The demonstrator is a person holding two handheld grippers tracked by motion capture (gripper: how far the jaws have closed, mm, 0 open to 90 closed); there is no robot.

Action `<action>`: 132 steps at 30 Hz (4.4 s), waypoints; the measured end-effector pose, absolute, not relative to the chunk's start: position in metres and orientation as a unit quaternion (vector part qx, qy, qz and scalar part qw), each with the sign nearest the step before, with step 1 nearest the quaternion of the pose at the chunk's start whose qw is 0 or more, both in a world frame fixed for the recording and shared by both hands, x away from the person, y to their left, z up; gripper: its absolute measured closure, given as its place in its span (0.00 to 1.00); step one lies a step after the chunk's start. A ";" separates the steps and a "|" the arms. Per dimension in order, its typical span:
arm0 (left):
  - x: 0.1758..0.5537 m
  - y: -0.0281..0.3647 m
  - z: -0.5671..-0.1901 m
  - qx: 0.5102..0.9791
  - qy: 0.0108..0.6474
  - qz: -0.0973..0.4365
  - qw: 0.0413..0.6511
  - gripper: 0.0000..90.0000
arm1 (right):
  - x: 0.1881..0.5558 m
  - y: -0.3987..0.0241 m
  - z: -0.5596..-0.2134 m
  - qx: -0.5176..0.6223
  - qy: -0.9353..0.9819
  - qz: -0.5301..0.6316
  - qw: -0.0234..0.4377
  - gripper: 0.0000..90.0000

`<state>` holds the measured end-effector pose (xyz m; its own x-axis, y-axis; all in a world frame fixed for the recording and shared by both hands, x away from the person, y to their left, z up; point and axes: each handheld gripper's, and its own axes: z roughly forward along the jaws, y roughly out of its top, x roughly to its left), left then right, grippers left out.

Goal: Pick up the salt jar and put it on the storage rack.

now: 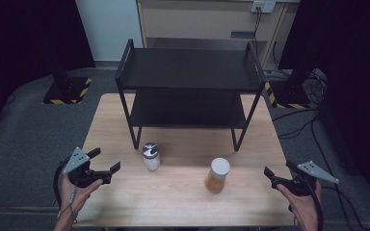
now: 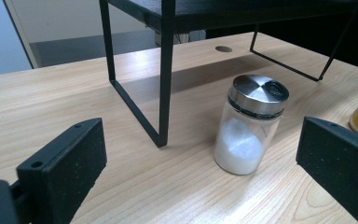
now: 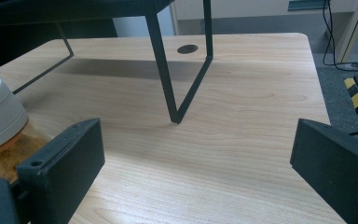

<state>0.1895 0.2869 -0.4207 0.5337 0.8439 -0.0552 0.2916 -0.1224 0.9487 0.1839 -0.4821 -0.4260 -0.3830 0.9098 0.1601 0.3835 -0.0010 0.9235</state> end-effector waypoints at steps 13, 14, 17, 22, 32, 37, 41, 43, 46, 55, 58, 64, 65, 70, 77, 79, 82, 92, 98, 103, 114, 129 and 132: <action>0.193 0.287 -0.391 0.711 0.377 0.254 0.536 0.01 | 0.185 -0.483 -0.428 0.483 0.661 0.515 0.255 0.04; 0.194 0.288 -0.387 0.713 0.373 0.251 0.538 0.01 | 0.185 -0.483 -0.428 0.483 0.661 0.515 0.255 0.04; 0.196 0.289 -0.373 0.722 0.364 0.245 0.535 0.01 | 0.185 -0.483 -0.428 0.482 0.661 0.516 0.254 0.04; 0.203 0.294 -0.343 0.741 0.345 0.230 0.529 0.01 | 0.185 -0.484 -0.428 0.481 0.661 0.517 0.253 0.04; 0.213 0.298 -0.291 0.778 0.313 0.229 0.494 0.01 | 0.185 -0.485 -0.428 0.482 0.659 0.519 0.255 0.04; 0.220 0.302 -0.277 0.784 0.298 0.223 0.497 0.01 | 0.185 -0.485 -0.428 0.481 0.659 0.519 0.256 0.04; 0.225 0.304 -0.273 0.790 0.286 0.222 0.494 0.01 | 0.185 -0.485 -0.428 0.481 0.658 0.519 0.256 0.04; 0.230 0.307 -0.270 0.798 0.278 0.218 0.489 0.01 | 0.185 -0.486 -0.428 0.481 0.658 0.519 0.257 0.04; 0.239 0.309 -0.267 0.810 0.268 0.210 0.477 0.02 | 0.185 -0.486 -0.428 0.480 0.659 0.519 0.256 0.04; 0.248 0.311 -0.270 0.816 0.263 0.197 0.476 0.02 | 0.185 -0.486 -0.428 0.480 0.659 0.520 0.257 0.04; 0.251 0.310 -0.271 0.818 0.261 0.196 0.474 0.02 | 0.185 -0.485 -0.428 0.480 0.659 0.520 0.256 0.04; 0.259 0.305 -0.274 0.828 0.248 0.194 0.464 0.02 | 0.185 -0.486 -0.428 0.480 0.658 0.520 0.257 0.04; 0.259 0.305 -0.274 0.828 0.248 0.194 0.464 0.02 | 0.185 -0.486 -0.429 0.480 0.658 0.520 0.257 0.04; 0.266 0.299 -0.277 0.833 0.246 0.191 0.456 0.02 | 0.184 -0.486 -0.428 0.480 0.657 0.520 0.259 0.04; 0.281 0.291 -0.285 0.843 0.246 0.177 0.445 0.02 | 0.184 -0.486 -0.428 0.480 0.656 0.521 0.260 0.04; 0.285 0.287 -0.287 0.847 0.243 0.174 0.439 0.02 | 0.184 -0.487 -0.428 0.480 0.656 0.521 0.260 0.04; 0.292 0.280 -0.290 0.855 0.237 0.171 0.428 0.03 | 0.184 -0.487 -0.428 0.480 0.656 0.521 0.261 0.04; 0.316 0.260 -0.304 0.869 0.226 0.139 0.417 0.04 | 0.183 -0.487 -0.428 0.482 0.654 0.521 0.263 0.04; 0.330 0.245 -0.313 0.878 0.221 0.125 0.405 0.04 | 0.183 -0.488 -0.429 0.481 0.653 0.523 0.264 0.04; 0.343 0.234 -0.323 0.882 0.219 0.109 0.402 0.05 | 0.183 -0.488 -0.429 0.481 0.652 0.523 0.265 0.04; 0.361 0.211 -0.346 0.894 0.216 0.090 0.382 0.09 | 0.182 -0.489 -0.428 0.482 0.652 0.522 0.265 0.05; 0.372 0.199 -0.365 0.900 0.202 0.091 0.376 0.26 | 0.182 -0.489 -0.429 0.483 0.650 0.523 0.265 0.05; 0.370 0.199 -0.367 0.897 0.206 0.099 0.379 0.35 | 0.183 -0.489 -0.429 0.482 0.651 0.523 0.264 0.05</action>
